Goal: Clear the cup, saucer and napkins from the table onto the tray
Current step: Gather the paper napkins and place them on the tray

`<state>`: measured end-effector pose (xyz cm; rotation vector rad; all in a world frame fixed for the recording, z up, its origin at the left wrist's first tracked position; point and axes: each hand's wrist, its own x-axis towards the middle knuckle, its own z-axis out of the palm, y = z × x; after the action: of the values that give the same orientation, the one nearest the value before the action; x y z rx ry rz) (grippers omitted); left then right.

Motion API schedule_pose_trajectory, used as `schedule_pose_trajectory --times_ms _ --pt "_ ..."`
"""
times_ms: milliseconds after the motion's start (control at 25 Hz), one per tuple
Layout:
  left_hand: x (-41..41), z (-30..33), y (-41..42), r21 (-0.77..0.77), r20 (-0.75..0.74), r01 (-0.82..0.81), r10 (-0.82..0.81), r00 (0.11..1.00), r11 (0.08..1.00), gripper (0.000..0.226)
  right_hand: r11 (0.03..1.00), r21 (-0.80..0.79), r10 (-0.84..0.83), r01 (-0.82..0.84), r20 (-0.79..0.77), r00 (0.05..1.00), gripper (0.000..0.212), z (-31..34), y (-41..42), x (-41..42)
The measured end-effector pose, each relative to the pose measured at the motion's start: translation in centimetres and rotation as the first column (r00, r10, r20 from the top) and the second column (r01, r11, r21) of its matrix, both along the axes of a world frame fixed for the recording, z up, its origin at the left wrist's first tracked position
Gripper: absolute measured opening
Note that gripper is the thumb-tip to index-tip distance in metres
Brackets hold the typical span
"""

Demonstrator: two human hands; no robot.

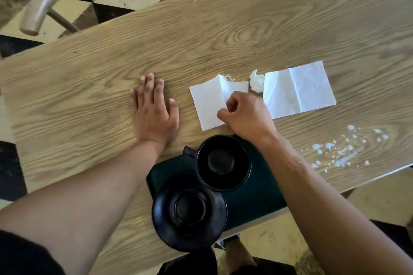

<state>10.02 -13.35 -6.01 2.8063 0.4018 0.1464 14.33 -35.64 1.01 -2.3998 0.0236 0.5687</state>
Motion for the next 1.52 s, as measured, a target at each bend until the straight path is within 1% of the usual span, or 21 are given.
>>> schedule_pose_trajectory --times_ms 160,280,440,520,600,640,680,760,800,840,880,960,1040,1120,1160,1240,1280,1440,1520 --pt "0.0 0.2 0.0 0.019 -0.04 0.0 0.001 0.999 1.0 0.062 0.987 0.133 -0.101 0.086 0.115 0.988 0.014 0.6 -1.9 -0.8" --pt "0.0 0.0 0.0 0.022 -0.022 -0.006 0.006 1.0 1.0 0.062 0.977 0.201 -0.114 0.074 0.198 0.974 0.013 1.0 -3.3 -1.5" --pt "-0.1 -0.1 0.2 0.041 0.005 -0.01 0.01 1.0 0.999 0.06 0.972 0.23 -0.109 0.041 0.294 0.95 0.012 1.8 -5.0 -2.6" --pt "-0.1 -0.2 0.1 0.034 0.005 -0.007 0.007 1.0 0.999 0.06 0.969 0.248 -0.114 0.025 0.352 0.929 0.012 2.4 -6.1 -3.5" --pt "-0.1 -0.1 0.1 0.026 -0.004 -0.008 0.008 1.0 1.0 0.06 0.954 0.299 -0.146 0.029 0.378 0.914 0.012 3.2 -7.3 -4.5" --pt "-0.1 0.0 0.1 0.026 -0.009 -0.012 0.012 1.0 1.0 0.06 0.937 0.348 -0.177 0.043 0.365 0.914 0.014 3.6 -7.8 -5.0" --pt "-0.2 0.1 0.1 0.027 -0.013 -0.013 0.013 1.0 1.0 0.06 0.901 0.428 -0.224 0.071 0.318 0.921 0.016 4.0 -8.4 -5.4" --pt "-0.1 0.2 0.0 0.023 -0.024 -0.012 0.013 1.0 1.0 0.06 0.757 0.635 -0.304 0.155 0.132 0.944 0.021 4.6 -9.6 -6.5" --pt "-0.1 0.3 0.0 0.016 -0.028 -0.013 0.014 1.0 1.0 0.061 0.683 0.707 -0.315 0.185 0.057 0.947 0.023 4.9 -10.2 -7.2" --pt "0.0 0.3 -0.1 0.008 -0.032 -0.015 0.015 0.999 1.0 0.061 0.635 0.746 -0.312 0.201 0.01 0.95 0.023 5.1 -10.8 -7.8" --pt "-0.1 0.3 -0.1 0.003 -0.033 -0.016 0.016 0.999 1.0 0.061 0.612 0.763 -0.298 0.208 -0.021 0.954 0.021 5.3 -11.4 -8.5" --pt "-0.1 0.1 0.0 0.002 -0.031 -0.016 0.016 0.999 1.0 0.061 0.609 0.759 -0.268 0.23 -0.076 0.96 0.014 5.5 -12.6 -10.0" --pt "-0.1 -0.1 0.1 0.006 -0.025 -0.016 0.017 1.0 1.0 0.061 0.636 0.721 -0.231 0.276 -0.163 0.959 0.007 5.4 -13.6 -11.5" --pt "0.0 -0.3 0.2 0.011 -0.014 -0.022 0.023 1.0 1.0 0.061 0.7 0.649 -0.158 0.298 -0.267 0.951 0.007 4.8 -14.0 -12.8" --pt "0.0 -0.3 0.2 0.013 -0.011 -0.025 0.025 1.0 1.0 0.06 0.761 0.585 -0.12 0.282 -0.3 0.946 0.011 4.3 -13.8 -13.3" --pt "0.0 -0.4 0.2 0.014 -0.006 -0.025 0.025 1.0 1.0 0.06 0.885 0.418 -0.083 0.204 -0.291 0.953 0.019 3.3 -13.2 -14.0" --pt "0.0 -0.4 0.1 0.013 -0.004 -0.023 0.023 1.0 1.0 0.06 0.917 0.359 -0.079 0.174 -0.265 0.961 0.022 2.9 -12.7 -14.2" --pt "0.1 -0.5 0.1 0.007 0.01 -0.023 0.023 1.0 1.0 0.06 0.957 0.25 -0.104 0.145 -0.171 0.98 0.025 2.4 -11.3 -14.2" --pt "0.1 -0.5 0.1 0.005 0.011 -0.024 0.024 1.0 1.0 0.06 0.976 0.189 -0.082 0.107 -0.137 0.987 0.02 2.6 -11.1 -14.3"
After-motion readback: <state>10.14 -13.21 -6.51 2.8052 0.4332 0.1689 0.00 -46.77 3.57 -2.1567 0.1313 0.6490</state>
